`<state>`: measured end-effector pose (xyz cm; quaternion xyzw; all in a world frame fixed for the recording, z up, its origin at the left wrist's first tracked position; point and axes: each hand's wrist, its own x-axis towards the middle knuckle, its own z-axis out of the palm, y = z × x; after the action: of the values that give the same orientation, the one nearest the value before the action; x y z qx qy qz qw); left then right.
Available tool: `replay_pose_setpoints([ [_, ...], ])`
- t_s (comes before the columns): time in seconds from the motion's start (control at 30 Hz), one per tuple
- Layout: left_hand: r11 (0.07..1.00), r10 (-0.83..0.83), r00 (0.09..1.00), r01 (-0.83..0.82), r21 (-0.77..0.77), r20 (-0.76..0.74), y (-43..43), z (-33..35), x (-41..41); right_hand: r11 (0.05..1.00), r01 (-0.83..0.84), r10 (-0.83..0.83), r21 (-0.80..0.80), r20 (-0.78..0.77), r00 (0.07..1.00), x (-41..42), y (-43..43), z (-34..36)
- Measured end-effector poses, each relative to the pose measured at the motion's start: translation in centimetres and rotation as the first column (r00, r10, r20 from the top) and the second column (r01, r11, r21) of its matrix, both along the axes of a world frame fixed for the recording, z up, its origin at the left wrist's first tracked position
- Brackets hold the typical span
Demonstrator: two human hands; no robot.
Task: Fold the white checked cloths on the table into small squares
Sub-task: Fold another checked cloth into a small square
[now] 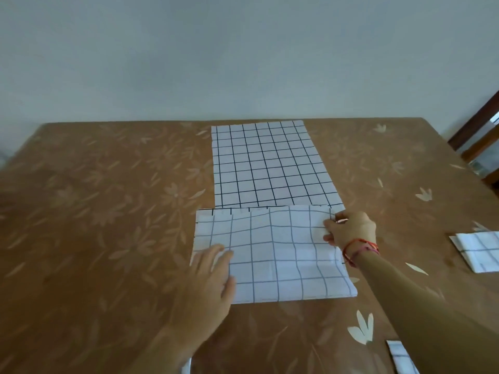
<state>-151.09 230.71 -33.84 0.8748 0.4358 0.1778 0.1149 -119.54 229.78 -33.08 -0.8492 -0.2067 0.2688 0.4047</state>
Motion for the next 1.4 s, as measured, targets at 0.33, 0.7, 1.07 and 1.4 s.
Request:
replay_pose_setpoints([
  [0.33,0.954,-0.3,0.908,0.281,-0.108,-0.292,-7.5,-5.0,2.1,0.988,-0.096,0.119,-0.124,0.188,0.975,0.2,1.1,-0.8],
  [0.7,0.972,-0.234,0.935,0.22,-0.079,-0.266,-7.3,-4.7,2.1,0.625,-0.63,0.733,-0.462,0.626,0.267,-11.3,-10.1,-3.7],
  [1.07,0.984,-0.152,0.932,0.112,-0.136,-0.329,-7.4,-4.1,0.5,0.521,-0.609,0.827,-0.598,0.531,0.187,-13.0,-12.1,-5.2],
  [1.4,0.981,0.053,0.888,-0.131,-0.142,-0.456,-6.8,-2.9,-3.5,0.529,-0.625,0.817,-0.574,0.543,0.193,-14.7,-10.9,-4.0],
])
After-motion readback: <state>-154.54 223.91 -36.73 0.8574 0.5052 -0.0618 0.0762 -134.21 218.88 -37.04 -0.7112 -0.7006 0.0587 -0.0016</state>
